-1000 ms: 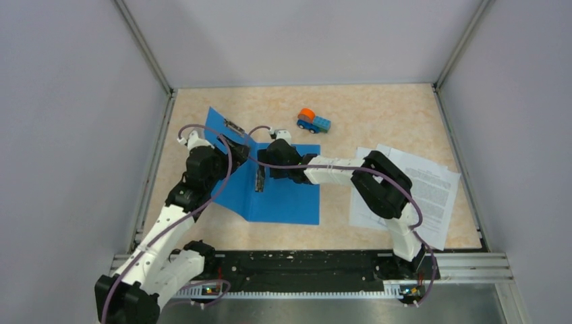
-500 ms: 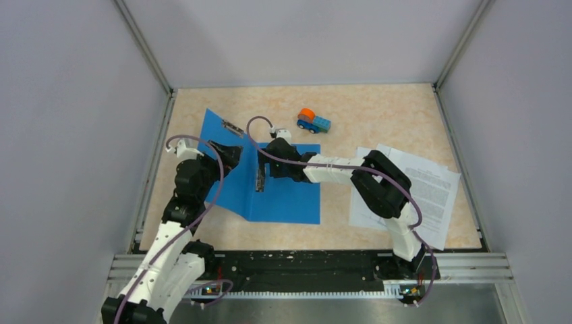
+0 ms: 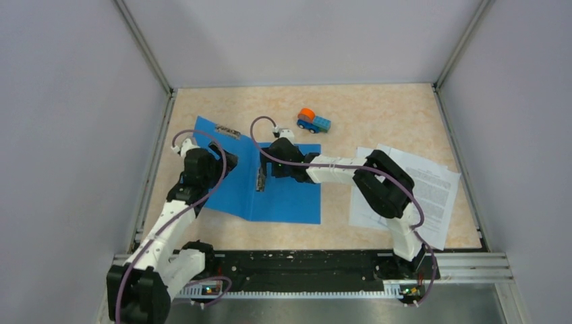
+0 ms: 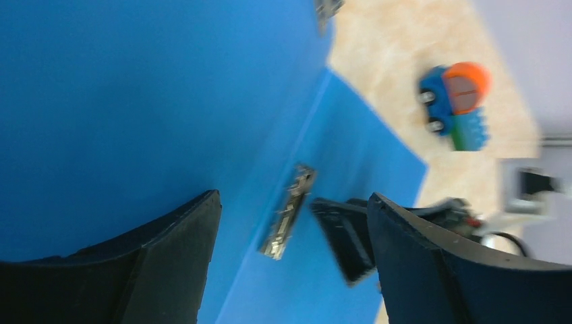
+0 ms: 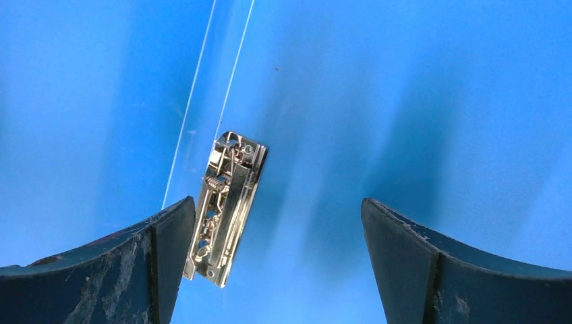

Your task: Put the files into the folder

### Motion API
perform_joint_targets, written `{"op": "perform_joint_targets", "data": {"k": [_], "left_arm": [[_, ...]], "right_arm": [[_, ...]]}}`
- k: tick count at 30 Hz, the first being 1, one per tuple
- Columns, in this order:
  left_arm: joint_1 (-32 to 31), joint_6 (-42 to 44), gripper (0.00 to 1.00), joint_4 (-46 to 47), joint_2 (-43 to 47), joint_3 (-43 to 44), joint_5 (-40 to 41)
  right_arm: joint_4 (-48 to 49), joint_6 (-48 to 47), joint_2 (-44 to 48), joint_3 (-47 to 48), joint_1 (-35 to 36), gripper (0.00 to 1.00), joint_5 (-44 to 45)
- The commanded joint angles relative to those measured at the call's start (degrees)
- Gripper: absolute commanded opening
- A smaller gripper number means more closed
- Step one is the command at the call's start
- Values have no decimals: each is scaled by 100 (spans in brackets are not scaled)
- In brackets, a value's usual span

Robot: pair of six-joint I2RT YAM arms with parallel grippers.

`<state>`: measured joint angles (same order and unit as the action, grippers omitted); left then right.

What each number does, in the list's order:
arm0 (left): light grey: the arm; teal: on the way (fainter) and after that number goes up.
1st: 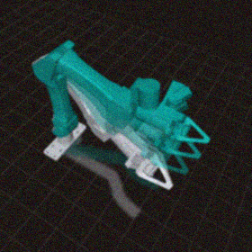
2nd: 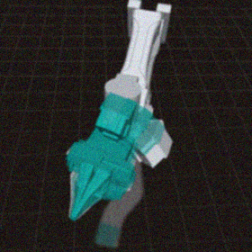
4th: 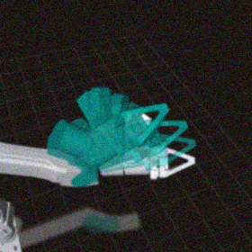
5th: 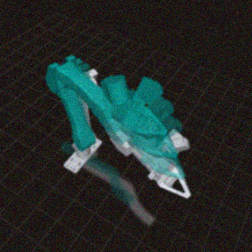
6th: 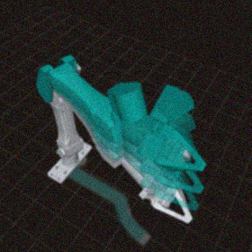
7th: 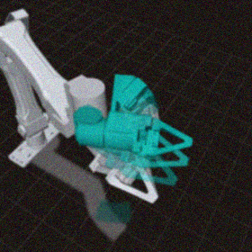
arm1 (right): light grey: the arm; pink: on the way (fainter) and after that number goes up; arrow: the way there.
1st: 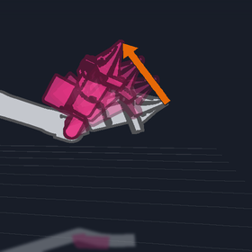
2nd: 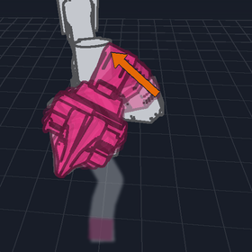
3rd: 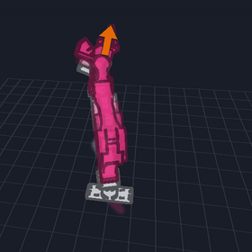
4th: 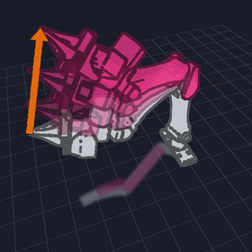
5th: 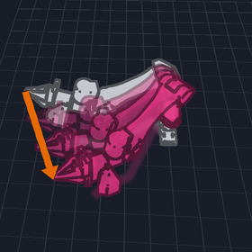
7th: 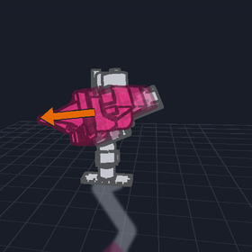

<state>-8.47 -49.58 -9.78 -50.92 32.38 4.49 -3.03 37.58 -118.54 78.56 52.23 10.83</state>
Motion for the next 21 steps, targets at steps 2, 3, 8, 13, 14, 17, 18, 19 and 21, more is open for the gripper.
{"op": "perform_joint_targets", "data": {"k": [2, 3, 8, 13, 14, 17, 18, 19, 21], "left_arm": [[-1, 87, 80, -707, -942, 353, 108], [-19, 26, 78, -632, -1088, 305, 77], [-184, -146, 70, -382, -1679, 142, 94], [-475, -240, 60, -358, -2459, 260, 193], [-553, -270, 58, -353, -2600, 282, 219], [-844, -393, 53, -290, -3005, 312, 278], [-934, -449, 51, -272, -3112, 320, 287], [-1024, -500, 50, -267, -3208, 327, 277], [-1228, -601, 46, -262, -3357, 344, 269]], "right_arm": [[-702, 52, -36, -764, -387, 93, -131], [-671, 36, 4, -831, -419, 93, -147], [-527, -22, 155, -1100, -620, 93, -216], [-422, -90, 210, -1242, -832, 93, -352], [-426, -111, 216, -1244, -863, 93, -371], [-429, -150, 224, -1268, -946, 93, -387], [-441, -170, 238, -1266, -976, 93, -394], [-448, -183, 246, -1278, -1004, 93, -393], [-480, -222, 268, -1287, -1065, 93, -397]]}}
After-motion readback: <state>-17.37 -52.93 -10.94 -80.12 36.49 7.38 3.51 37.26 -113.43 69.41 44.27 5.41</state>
